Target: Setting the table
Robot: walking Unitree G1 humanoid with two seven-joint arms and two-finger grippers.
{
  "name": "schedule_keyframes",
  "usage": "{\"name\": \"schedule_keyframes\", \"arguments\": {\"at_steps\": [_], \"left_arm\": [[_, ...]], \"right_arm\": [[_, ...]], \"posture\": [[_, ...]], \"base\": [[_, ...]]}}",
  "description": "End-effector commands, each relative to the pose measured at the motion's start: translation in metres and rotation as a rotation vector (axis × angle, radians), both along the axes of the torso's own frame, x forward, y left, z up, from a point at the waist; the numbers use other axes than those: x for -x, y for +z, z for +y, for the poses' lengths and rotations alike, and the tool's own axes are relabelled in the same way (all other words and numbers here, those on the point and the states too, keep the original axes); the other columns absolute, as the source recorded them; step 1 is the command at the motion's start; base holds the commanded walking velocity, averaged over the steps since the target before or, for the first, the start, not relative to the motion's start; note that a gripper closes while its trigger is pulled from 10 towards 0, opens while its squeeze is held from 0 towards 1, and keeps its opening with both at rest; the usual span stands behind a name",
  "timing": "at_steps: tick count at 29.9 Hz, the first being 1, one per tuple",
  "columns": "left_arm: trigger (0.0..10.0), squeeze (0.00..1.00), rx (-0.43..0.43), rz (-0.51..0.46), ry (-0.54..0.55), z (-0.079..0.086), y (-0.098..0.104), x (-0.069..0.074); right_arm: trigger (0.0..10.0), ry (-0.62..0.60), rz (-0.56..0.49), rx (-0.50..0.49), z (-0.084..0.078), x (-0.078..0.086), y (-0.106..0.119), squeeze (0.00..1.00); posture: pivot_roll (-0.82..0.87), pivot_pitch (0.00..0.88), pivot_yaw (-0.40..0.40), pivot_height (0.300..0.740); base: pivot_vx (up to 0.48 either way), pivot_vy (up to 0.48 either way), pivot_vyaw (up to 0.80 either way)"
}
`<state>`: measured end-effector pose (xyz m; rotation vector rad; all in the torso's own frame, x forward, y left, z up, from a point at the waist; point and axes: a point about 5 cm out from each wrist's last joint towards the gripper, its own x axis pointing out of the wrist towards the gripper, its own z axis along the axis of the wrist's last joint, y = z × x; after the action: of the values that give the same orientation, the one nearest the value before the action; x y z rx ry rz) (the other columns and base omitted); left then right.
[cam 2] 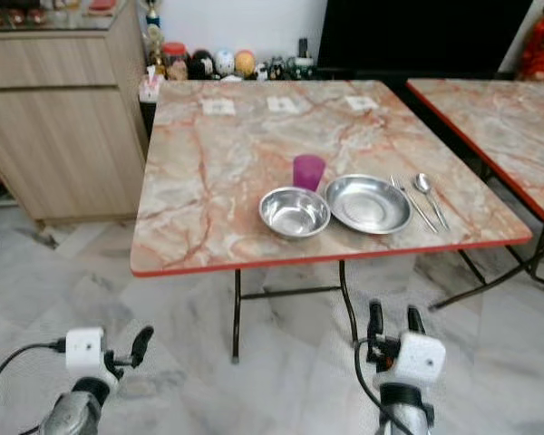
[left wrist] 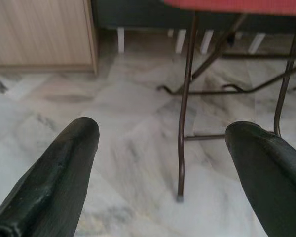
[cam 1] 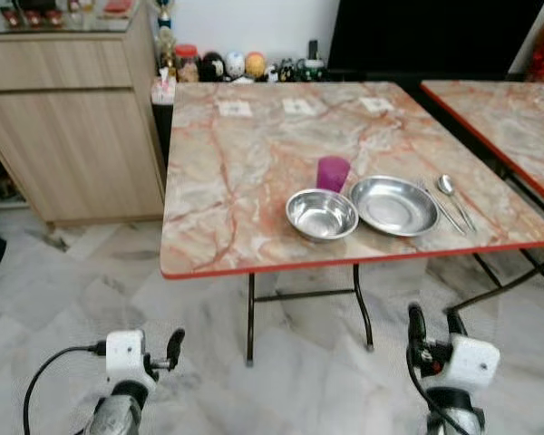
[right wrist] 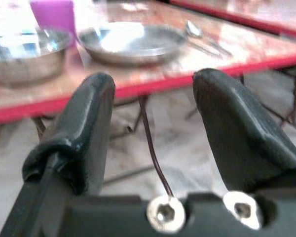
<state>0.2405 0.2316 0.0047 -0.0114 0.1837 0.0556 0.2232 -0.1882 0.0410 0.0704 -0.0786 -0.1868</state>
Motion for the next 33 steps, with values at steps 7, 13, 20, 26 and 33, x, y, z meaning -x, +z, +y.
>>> {"name": "schedule_keyframes", "arguments": {"at_steps": [7, 13, 20, 26, 33], "left_arm": [[10.0, 0.00, 0.017, 0.007, 0.040, 0.001, -0.003, 0.011], [10.0, 0.00, 0.012, -0.084, 0.062, 0.007, 0.019, 0.002], [10.0, 0.00, -0.003, -0.168, 0.036, 0.011, 0.048, -0.022], [10.0, 0.00, -0.003, -0.196, 0.000, 0.004, 0.060, -0.034], [10.0, 0.00, 0.006, -0.235, -0.038, -0.009, 0.070, -0.039]], "right_arm": [[10.0, 0.036, 0.030, -0.076, 0.014, -0.007, 0.000, 0.00], [10.0, 0.005, 0.072, -0.113, 0.010, -0.009, -0.012, 0.00], [10.0, -0.001, 0.087, -0.167, 0.024, -0.015, -0.017, 0.00], [10.0, -0.002, 0.051, -0.171, 0.027, -0.022, -0.011, 0.00], [10.0, -0.004, -0.004, -0.141, 0.020, -0.026, 0.002, 0.00]], "posture": [[0.08, 0.011, -0.080, 0.740], [0.14, 0.023, -0.059, 0.740], [0.16, 0.018, -0.013, 0.740], [0.14, 0.004, -0.008, 0.740], [0.14, 0.004, -0.019, 0.740]], "base": [[0.000, -0.132, 0.00], [0.000, 0.000, 0.00], [0.000, 0.000, 0.00], [0.000, 0.000, 0.00], [0.000, 0.000, 0.00]]}}
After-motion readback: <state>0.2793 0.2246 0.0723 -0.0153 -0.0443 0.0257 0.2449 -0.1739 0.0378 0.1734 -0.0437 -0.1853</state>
